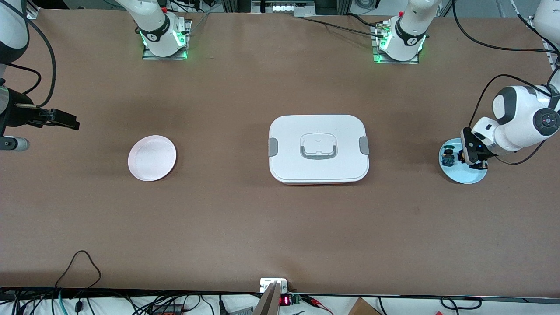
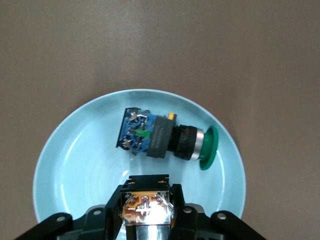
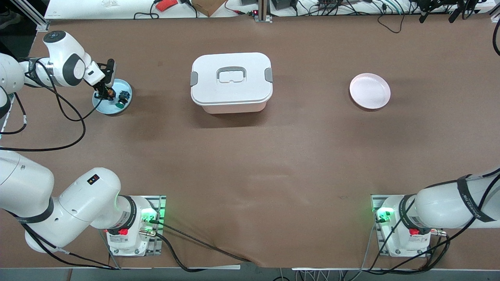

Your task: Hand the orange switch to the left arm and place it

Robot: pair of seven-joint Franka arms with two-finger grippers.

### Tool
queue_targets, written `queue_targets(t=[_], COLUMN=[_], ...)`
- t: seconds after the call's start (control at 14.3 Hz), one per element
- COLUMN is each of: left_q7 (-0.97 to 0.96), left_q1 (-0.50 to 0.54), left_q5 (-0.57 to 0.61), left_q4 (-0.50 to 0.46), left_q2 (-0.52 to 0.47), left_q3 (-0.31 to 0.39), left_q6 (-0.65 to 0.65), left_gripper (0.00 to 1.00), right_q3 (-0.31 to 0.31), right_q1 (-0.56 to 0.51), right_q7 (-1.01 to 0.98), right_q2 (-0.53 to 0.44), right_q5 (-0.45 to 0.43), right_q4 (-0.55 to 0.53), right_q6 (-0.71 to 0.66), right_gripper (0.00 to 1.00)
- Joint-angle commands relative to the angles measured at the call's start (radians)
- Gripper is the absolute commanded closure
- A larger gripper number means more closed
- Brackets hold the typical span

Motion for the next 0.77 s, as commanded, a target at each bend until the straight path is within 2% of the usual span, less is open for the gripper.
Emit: queue_targets(t=[0.0, 0.14, 0.21, 0.42, 0.56, 0.7], left_q7=[0.013, 0.013, 0.013, 0.010, 0.008, 0.004], left_q1=[0.026, 0.029, 0.031, 0.037, 0.037, 0.055], left_q5=[0.087, 0.088, 0.090, 0.113, 0.113, 0.111], left_q4=[0.018, 0.017, 0.018, 0.018, 0.018, 0.023], left_q2=[0.014, 0.017, 0.030, 0.044, 0.045, 0.066], left_q3=[-0.016, -0.016, -0.015, -0.016, -0.016, -0.016], left_q6=[0.042, 0.042, 0.045, 0.045, 0.045, 0.047], left_gripper=[0.82, 0.82, 0.82, 0.82, 0.79, 0.66], right_q3=[0.000, 0.000, 0.000, 0.002, 0.002, 0.000], right_q1=[0.031, 0.033, 0.033, 0.033, 0.033, 0.032], right_q7=[0.020, 0.017, 0.008, -0.090, -0.087, -0.086], right_q2=[-0.059, -0.155, -0.165, -0.145, -0.143, -0.137], right_q5=[-0.011, -0.014, -0.014, -0.011, -0.010, -0.007], right_q4=[-0.108, -0.260, -0.271, -0.226, -0.221, -0.206], right_q6=[0.069, 0.204, 0.208, 0.193, 0.183, 0.183], right_gripper=[0.00, 0.00, 0.00, 0.00, 0.00, 0.00])
